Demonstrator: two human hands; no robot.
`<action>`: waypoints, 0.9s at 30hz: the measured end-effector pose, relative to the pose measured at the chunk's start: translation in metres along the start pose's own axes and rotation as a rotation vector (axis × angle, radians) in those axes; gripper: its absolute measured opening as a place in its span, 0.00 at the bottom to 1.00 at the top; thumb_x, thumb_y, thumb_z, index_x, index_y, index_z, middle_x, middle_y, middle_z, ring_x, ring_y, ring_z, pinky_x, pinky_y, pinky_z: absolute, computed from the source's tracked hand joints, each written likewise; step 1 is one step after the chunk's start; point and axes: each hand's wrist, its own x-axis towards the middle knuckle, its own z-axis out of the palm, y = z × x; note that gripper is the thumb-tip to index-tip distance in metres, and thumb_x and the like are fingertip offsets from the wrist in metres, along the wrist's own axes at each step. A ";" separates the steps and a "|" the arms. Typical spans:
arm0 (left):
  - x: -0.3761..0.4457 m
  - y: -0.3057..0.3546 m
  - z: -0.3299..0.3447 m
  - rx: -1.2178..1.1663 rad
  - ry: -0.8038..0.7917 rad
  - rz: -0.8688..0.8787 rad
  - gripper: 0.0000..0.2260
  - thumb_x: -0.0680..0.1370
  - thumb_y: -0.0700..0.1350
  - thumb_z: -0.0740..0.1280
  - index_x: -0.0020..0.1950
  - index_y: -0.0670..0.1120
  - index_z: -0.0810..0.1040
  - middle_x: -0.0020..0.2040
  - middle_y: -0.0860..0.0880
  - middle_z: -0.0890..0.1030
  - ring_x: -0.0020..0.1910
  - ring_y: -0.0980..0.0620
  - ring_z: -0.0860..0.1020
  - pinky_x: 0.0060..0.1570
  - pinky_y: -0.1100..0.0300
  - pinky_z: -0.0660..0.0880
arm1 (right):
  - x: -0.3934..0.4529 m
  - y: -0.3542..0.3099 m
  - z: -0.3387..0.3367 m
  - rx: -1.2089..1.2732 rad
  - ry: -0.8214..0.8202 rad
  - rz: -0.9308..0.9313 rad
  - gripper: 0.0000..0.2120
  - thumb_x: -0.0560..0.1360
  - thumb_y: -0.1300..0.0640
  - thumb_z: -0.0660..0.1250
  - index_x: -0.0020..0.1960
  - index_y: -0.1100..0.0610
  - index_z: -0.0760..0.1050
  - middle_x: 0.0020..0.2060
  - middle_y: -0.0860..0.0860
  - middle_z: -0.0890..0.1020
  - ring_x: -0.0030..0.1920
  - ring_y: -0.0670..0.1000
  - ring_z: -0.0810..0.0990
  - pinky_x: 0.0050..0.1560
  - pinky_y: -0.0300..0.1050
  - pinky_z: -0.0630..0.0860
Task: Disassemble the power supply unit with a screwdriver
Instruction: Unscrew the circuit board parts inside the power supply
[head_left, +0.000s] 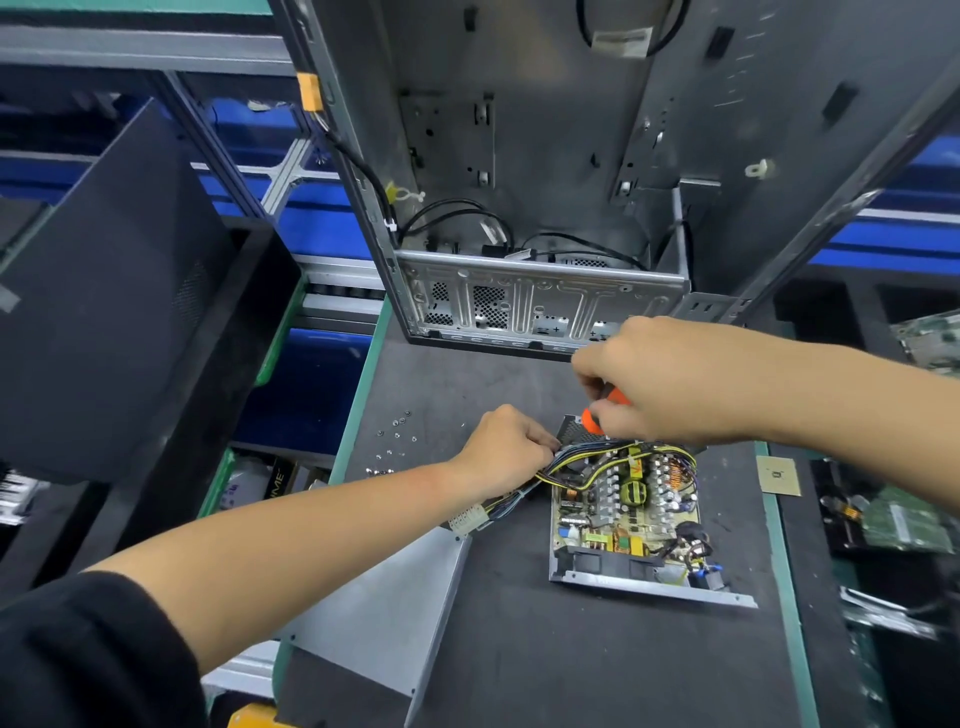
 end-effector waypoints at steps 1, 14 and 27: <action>-0.001 0.000 0.000 -0.006 -0.005 -0.004 0.13 0.70 0.36 0.65 0.49 0.44 0.86 0.46 0.49 0.86 0.47 0.57 0.80 0.49 0.67 0.73 | -0.001 -0.002 0.001 -0.009 0.015 -0.019 0.06 0.76 0.49 0.64 0.47 0.51 0.73 0.37 0.48 0.74 0.37 0.51 0.74 0.33 0.45 0.69; -0.007 0.003 0.003 0.205 -0.037 0.071 0.18 0.73 0.37 0.59 0.58 0.48 0.82 0.58 0.52 0.82 0.58 0.53 0.78 0.55 0.68 0.69 | -0.023 0.007 -0.003 0.005 0.051 0.004 0.05 0.73 0.49 0.64 0.43 0.49 0.70 0.39 0.47 0.76 0.41 0.54 0.77 0.42 0.52 0.78; -0.014 0.010 0.008 -0.224 -0.110 -0.127 0.17 0.77 0.31 0.56 0.56 0.40 0.82 0.34 0.48 0.79 0.30 0.54 0.76 0.30 0.65 0.73 | -0.028 0.008 0.005 0.008 0.053 0.010 0.04 0.75 0.51 0.62 0.45 0.51 0.70 0.41 0.49 0.76 0.41 0.54 0.75 0.39 0.48 0.73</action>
